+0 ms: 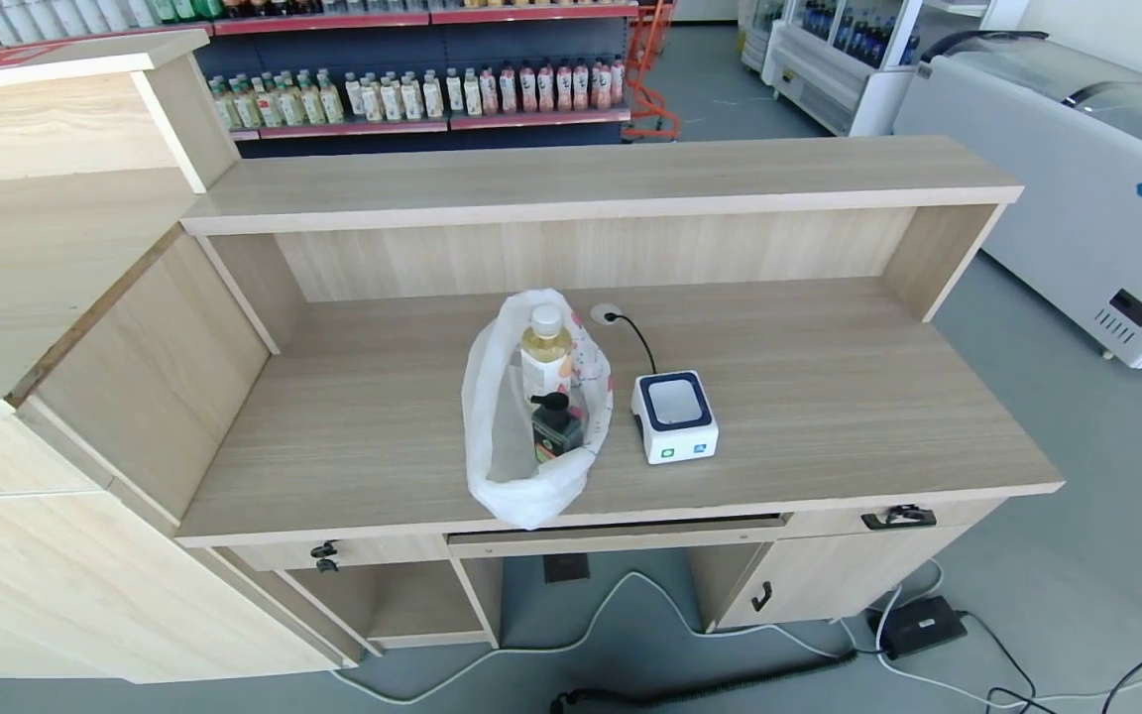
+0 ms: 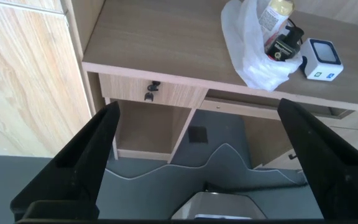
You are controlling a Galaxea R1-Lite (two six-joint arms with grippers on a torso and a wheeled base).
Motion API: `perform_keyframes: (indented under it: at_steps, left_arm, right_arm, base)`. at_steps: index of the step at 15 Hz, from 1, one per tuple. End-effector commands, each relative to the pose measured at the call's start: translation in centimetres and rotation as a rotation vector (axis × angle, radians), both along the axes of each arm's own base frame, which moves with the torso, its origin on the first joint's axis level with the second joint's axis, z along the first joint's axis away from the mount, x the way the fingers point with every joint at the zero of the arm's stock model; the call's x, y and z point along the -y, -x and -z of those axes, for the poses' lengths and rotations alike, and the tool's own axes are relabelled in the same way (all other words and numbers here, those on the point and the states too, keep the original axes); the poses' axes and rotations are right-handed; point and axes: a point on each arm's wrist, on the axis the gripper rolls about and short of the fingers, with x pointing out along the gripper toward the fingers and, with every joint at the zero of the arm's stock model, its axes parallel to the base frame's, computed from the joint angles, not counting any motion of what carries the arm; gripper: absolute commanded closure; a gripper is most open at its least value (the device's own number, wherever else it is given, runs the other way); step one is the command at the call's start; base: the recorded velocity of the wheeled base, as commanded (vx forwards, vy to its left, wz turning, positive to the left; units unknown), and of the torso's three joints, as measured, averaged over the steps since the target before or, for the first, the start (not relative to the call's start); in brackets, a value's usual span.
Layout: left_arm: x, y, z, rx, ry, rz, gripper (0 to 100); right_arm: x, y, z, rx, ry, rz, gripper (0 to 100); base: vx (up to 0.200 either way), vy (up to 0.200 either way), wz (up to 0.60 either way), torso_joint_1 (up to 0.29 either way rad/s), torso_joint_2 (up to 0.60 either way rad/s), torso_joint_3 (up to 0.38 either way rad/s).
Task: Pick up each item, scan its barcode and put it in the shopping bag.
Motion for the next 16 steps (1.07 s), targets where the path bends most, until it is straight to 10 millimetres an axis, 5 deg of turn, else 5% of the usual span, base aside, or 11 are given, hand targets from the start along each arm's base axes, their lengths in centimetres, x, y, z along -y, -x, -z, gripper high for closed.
perform_keyframes:
  at_steps: [1,5,16]
  left_arm:
    - [0.0,0.0,0.0,0.000,0.001,0.000,0]
    - [0.0,0.0,0.0,0.000,0.001,0.000,0]
    - [0.0,0.0,0.0,0.000,0.001,0.000,0]
  right_arm:
    - [-0.1,1.1,1.2,-0.013,-0.055,0.001,0]
    - [-0.1,3.7,4.8,-0.085,-0.120,0.018,0]
    - [0.0,4.4,5.3,-0.030,-0.223,-0.023,0]
  base:
    - [0.000,0.000,0.00,0.000,0.00,0.000]
    - [0.000,0.000,0.00,0.000,0.00,0.000]
    - [0.000,0.000,0.00,0.000,0.00,0.000]
